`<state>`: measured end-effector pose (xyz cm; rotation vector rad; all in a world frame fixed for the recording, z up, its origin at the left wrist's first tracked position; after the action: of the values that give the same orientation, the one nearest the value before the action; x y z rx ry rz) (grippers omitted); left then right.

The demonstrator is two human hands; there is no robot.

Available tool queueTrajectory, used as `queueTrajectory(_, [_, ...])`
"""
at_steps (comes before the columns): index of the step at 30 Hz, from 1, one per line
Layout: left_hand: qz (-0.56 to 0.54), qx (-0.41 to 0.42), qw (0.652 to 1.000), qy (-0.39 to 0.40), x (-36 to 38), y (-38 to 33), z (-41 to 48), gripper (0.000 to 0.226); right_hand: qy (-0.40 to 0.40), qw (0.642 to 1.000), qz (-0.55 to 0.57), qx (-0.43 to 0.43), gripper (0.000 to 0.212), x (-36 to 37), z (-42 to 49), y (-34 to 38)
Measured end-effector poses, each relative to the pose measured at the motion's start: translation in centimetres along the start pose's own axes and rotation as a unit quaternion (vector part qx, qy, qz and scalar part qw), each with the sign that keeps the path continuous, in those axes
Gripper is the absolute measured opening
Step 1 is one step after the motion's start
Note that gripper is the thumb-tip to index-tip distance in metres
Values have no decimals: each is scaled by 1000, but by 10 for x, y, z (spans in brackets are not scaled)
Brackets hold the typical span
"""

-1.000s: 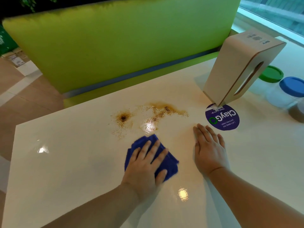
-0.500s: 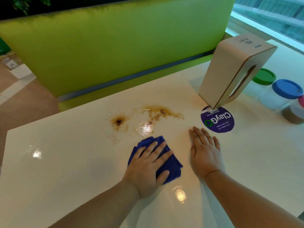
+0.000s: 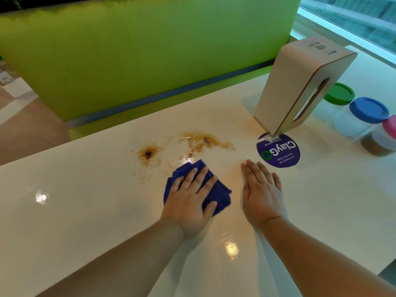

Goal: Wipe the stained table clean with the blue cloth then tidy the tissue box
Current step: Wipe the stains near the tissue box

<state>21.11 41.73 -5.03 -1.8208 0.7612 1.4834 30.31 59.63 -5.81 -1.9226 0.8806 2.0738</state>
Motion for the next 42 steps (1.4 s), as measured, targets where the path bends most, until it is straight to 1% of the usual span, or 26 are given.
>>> queueTrajectory(2, [-4, 44, 999, 8, 1, 2, -8, 59, 0, 1000, -1, -2, 50, 0, 0, 0])
queueTrajectory(4, [-13, 70, 997, 10, -1, 14, -4, 58, 0, 1000, -1, -4, 50, 0, 1, 0])
queueTrajectory(6, [-3, 60, 998, 4, -4, 24, 7, 58, -3, 1000, -2, -6, 49, 1, 1, 0])
queueTrajectory(9, [2, 46, 999, 0, -5, 19, 8, 58, -6, 1000, -1, -5, 49, 1, 0, -1])
queueTrajectory(13, [-28, 94, 995, 6, 1, 15, -13, 61, -1, 1000, 1, -4, 49, 1, 1, -1])
queueTrajectory(14, [-39, 86, 995, 1, 0, 19, -12, 65, -2, 1000, 2, -5, 49, 1, 1, -1])
queueTrajectory(16, [-43, 29, 998, -17, -4, 25, -5, 73, -5, 1000, 5, -6, 48, 0, 0, 0])
queueTrajectory(18, [-26, -34, 999, -26, -6, 24, 2, 75, -5, 1000, 2, -7, 48, 0, 0, -1])
queueTrajectory(19, [-17, -42, 999, -24, -6, 20, 3, 75, -4, 1000, 1, -7, 49, 0, 0, -1])
queueTrajectory(23, [-15, 28, 999, 13, 2, 13, -11, 75, 0, 1000, 4, -7, 49, 0, 0, -1])
queueTrajectory(25, [-21, 6, 1000, 4, 1, 24, -11, 75, -4, 1000, 8, -8, 49, 0, 1, -1])
queueTrajectory(28, [-2, -77, 997, -18, -2, 27, -8, 78, -12, 1000, 5, -9, 50, 2, 1, -2])
queueTrajectory(30, [-6, -70, 997, -17, 0, 17, -9, 77, -10, 1000, 6, -9, 48, 3, 1, -3])
queueTrajectory(33, [-21, -12, 1000, -16, 3, 18, -14, 73, -9, 1000, 6, -9, 48, 3, 1, -3])
queueTrajectory(34, [-23, -15, 999, -20, 3, 25, -15, 73, -11, 1000, 5, -9, 49, 3, 1, -3])
queueTrajectory(38, [-6, -117, 992, -45, 2, 34, -16, 76, -15, 1000, 5, -13, 54, 4, 1, -3])
queueTrajectory(39, [-13, -119, 992, -44, 3, 30, -17, 77, -14, 1000, 4, -13, 54, 4, 2, -3])
queueTrajectory(42, [-20, -78, 996, -26, 4, 27, -23, 76, -16, 1000, -1, -11, 54, 4, 2, -3])
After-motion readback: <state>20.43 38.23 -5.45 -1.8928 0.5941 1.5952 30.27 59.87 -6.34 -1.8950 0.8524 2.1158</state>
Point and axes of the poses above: each hand's wrist, its own z-axis towards the middle knuckle, its own x-axis out of the palm, y = z × x, the point moved 1 cm from there along z, towards the middle knuckle, and after that the axes turned 5 degrees about z, right-handed, at the moved point
